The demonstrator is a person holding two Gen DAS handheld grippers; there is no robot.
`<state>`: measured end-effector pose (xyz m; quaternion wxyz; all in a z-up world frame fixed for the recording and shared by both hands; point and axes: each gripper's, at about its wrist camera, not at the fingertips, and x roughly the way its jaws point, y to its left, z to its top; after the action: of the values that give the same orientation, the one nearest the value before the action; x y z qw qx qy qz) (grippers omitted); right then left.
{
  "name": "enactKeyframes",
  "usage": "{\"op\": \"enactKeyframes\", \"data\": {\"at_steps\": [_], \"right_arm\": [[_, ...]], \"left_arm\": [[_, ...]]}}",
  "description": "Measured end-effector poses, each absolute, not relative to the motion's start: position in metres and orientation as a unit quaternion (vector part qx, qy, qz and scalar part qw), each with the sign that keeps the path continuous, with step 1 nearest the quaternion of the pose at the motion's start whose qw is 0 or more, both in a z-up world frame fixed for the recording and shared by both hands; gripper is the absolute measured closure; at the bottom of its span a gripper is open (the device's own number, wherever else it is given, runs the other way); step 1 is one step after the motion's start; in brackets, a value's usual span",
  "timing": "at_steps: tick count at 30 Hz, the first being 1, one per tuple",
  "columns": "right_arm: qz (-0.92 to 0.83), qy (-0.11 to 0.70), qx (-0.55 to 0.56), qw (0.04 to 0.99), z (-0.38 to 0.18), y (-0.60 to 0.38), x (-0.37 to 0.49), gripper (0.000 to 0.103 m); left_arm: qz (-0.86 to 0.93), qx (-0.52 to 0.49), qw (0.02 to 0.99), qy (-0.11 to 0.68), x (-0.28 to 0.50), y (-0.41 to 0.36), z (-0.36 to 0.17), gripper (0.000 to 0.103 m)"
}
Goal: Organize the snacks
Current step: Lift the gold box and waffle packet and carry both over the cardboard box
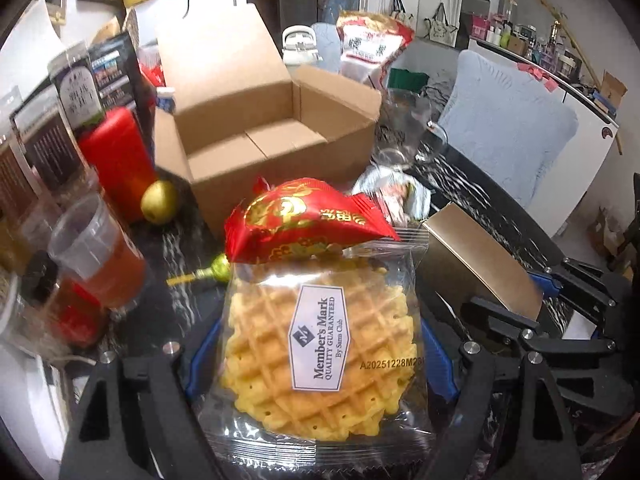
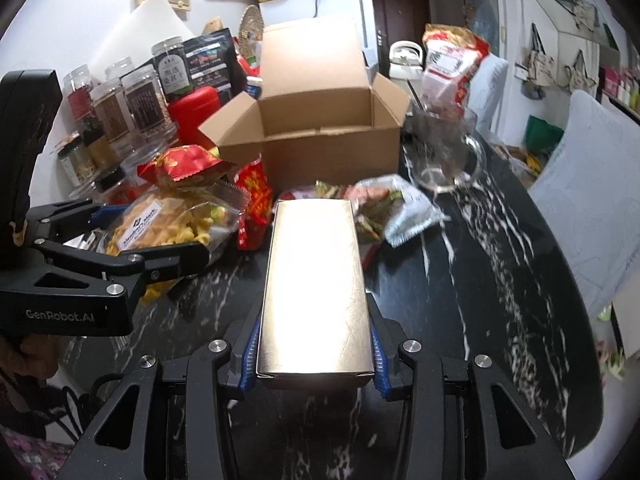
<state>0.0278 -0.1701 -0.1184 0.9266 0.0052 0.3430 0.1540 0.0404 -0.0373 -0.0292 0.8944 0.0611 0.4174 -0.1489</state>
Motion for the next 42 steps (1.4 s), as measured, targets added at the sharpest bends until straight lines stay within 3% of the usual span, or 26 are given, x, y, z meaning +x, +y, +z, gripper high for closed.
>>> {"op": "enactKeyframes", "data": {"at_steps": [26,42], "right_arm": [[0.168,0.261,-0.025,0.95,-0.044,-0.165,0.108,0.06],[0.161,0.243,-0.047,0.955,-0.018,-0.158,0.214,0.06]], "left_arm": [[-0.129,0.092,0.93,0.332,0.144,-0.032,0.04,0.02],[-0.089,0.084,0.937,0.328,0.252,-0.022,0.04,0.02]]}}
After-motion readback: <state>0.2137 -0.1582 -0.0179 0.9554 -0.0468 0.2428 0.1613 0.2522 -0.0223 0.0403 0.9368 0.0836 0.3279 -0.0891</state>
